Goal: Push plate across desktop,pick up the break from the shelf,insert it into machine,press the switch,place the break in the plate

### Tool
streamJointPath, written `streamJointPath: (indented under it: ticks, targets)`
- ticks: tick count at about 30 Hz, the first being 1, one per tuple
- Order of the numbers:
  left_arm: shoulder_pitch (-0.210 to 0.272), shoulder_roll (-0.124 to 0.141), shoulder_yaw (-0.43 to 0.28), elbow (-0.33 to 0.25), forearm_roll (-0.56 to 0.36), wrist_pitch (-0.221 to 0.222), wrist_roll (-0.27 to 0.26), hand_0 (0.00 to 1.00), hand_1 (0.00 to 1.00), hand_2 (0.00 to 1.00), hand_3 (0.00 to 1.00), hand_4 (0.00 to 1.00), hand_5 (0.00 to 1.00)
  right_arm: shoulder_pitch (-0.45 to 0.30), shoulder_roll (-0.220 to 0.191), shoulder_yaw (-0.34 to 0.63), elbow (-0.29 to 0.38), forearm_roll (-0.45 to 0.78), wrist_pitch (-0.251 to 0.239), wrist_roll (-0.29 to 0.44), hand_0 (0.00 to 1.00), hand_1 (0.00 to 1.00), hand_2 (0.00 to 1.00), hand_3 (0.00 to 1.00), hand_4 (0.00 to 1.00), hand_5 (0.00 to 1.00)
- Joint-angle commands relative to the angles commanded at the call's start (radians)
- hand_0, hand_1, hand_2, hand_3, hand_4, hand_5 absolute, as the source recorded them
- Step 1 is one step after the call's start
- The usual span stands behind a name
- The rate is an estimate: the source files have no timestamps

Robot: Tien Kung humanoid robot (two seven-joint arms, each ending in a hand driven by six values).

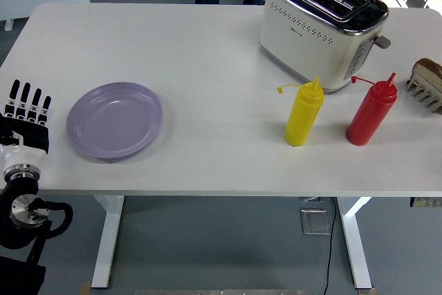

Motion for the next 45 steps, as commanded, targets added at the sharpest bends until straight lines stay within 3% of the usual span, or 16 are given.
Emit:
streamJointPath:
  ticks: [6, 9, 17, 21, 22, 24, 27, 28, 36, 45]
  targets:
    - [-0.017, 0.003, 0.032, 0.024, -0.010, -0.006, 0.005, 0.874, 0.885, 0.880, 0.775, 0.525, 0.998, 0.003, -0.007, -0.004, 0.003, -0.023, -0.010, 0.001, 0.829, 0.758, 0.776, 0.786, 0.541, 0.465]
    - [-0.028, 0.005, 0.055, 0.036, -0.014, -0.012, 0.009, 0.874, 0.885, 0.880, 0.775, 0.525, 0.998, 0.010, -0.020, -0.009, 0.015, -0.107, -0.036, 0.006, 0.829, 0.758, 0.776, 0.786, 0.541, 0.465]
    - [-0.048, 0.008, 0.091, 0.065, -0.031, -0.028, 0.017, 0.879, 0.889, 0.883, 0.781, 0.527, 0.998, 0.045, -0.072, -0.049, 0.017, -0.415, -0.166, 0.001, 0.832, 0.764, 0.784, 0.788, 0.557, 0.407]
    - [-0.052, 0.008, 0.111, 0.069, -0.038, -0.037, 0.021, 0.879, 0.889, 0.883, 0.781, 0.527, 0.998, 0.083, -0.115, -0.097, -0.009, -0.584, -0.243, -0.041, 0.832, 0.764, 0.784, 0.788, 0.557, 0.407]
    - [-0.054, 0.007, 0.118, 0.069, -0.039, -0.040, 0.022, 0.880, 0.890, 0.884, 0.783, 0.528, 0.998, 0.102, -0.134, -0.119, -0.033, -0.629, -0.267, -0.070, 0.852, 0.771, 0.792, 0.797, 0.585, 0.305]
    - [-0.057, 0.007, 0.125, 0.069, -0.039, -0.042, 0.023, 0.880, 0.890, 0.884, 0.783, 0.528, 0.998, 0.124, -0.153, -0.143, -0.064, -0.714, -0.285, -0.105, 0.852, 0.771, 0.792, 0.797, 0.585, 0.305]
    - [-0.059, 0.006, 0.133, 0.069, -0.040, -0.043, 0.024, 0.880, 0.890, 0.884, 0.783, 0.528, 0.998, 0.165, -0.181, -0.188, -0.127, -0.844, -0.279, -0.167, 0.852, 0.771, 0.792, 0.797, 0.585, 0.305]
    - [-0.059, 0.006, 0.133, 0.070, -0.040, -0.043, 0.024, 0.880, 0.890, 0.884, 0.784, 0.533, 0.998, 0.169, -0.183, -0.192, -0.134, -0.883, -0.278, -0.173, 0.878, 0.794, 0.822, 0.825, 0.637, 0.228]
    - [-0.065, 0.009, 0.159, 0.078, -0.051, -0.045, 0.024, 0.881, 0.890, 0.884, 0.784, 0.533, 0.998, 0.249, -0.222, -0.294, -0.229, -1.221, -0.185, -0.258, 0.889, 0.802, 0.826, 0.842, 0.665, 0.218]
    - [-0.079, 0.011, 0.213, 0.101, -0.076, -0.058, 0.027, 0.882, 0.891, 0.884, 0.785, 0.533, 0.998, 0.326, -0.235, -0.384, -0.318, -1.552, -0.183, -0.277, 0.891, 0.805, 0.830, 0.846, 0.674, 0.209]
